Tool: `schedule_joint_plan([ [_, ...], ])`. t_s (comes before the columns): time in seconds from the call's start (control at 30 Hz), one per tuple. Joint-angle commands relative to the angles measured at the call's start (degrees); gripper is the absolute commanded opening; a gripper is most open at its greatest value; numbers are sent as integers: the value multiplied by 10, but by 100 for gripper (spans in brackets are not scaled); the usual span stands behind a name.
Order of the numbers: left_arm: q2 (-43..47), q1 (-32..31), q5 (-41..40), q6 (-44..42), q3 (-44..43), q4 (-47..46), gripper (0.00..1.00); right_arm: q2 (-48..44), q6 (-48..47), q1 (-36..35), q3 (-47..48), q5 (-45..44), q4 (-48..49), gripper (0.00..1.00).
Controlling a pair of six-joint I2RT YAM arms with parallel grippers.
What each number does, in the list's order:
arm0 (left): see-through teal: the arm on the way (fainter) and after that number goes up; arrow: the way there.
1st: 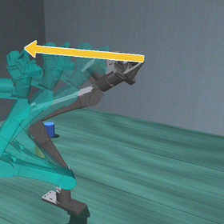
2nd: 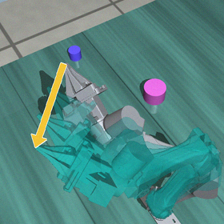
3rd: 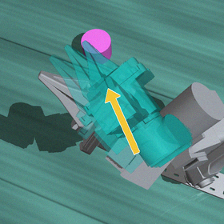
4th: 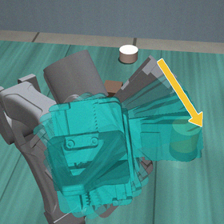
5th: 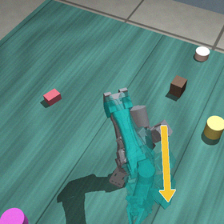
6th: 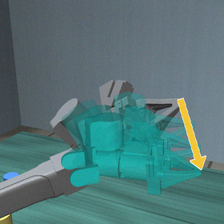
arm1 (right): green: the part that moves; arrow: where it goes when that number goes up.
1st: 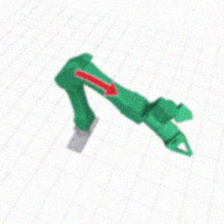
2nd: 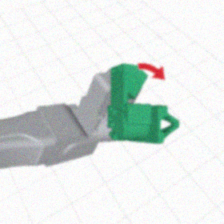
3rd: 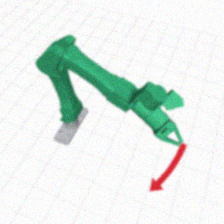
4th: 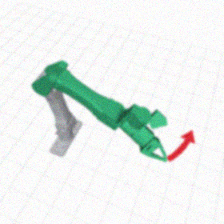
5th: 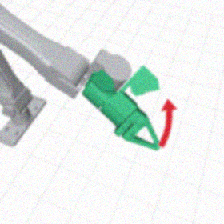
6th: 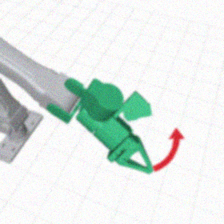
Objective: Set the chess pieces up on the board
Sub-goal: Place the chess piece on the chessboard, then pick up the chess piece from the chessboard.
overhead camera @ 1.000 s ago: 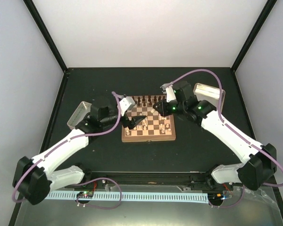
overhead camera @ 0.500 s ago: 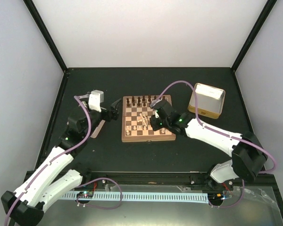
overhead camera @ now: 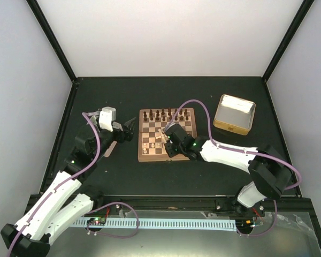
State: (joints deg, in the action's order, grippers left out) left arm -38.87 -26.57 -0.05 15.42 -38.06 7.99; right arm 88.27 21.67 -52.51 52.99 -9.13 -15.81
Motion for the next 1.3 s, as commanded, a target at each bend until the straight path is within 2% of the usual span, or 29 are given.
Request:
schedule_joint_plan([
  [0.0, -7, 6, 25, -7, 1, -2, 99, 0, 19, -5, -13, -33, 8, 7],
  [0.43, -13, 6, 21, -7, 4, -1, 99, 0, 45, -5, -36, -7, 10, 9],
  [0.77, -13, 6, 24, -6, 6, 1, 99, -6, 64, -4, -19, 1, -1, 24],
  [0.97, -11, 7, 24, -6, 5, 3, 99, -19, 87, -4, 12, -39, -45, 42],
  [1.13, -5, 6, 19, -2, 4, 5, 99, -30, 82, 0, 62, -55, -70, 46],
  [1.27, -2, 6, 11, 8, 4, 10, 99, 7, 72, 17, 121, -25, -98, 46],
])
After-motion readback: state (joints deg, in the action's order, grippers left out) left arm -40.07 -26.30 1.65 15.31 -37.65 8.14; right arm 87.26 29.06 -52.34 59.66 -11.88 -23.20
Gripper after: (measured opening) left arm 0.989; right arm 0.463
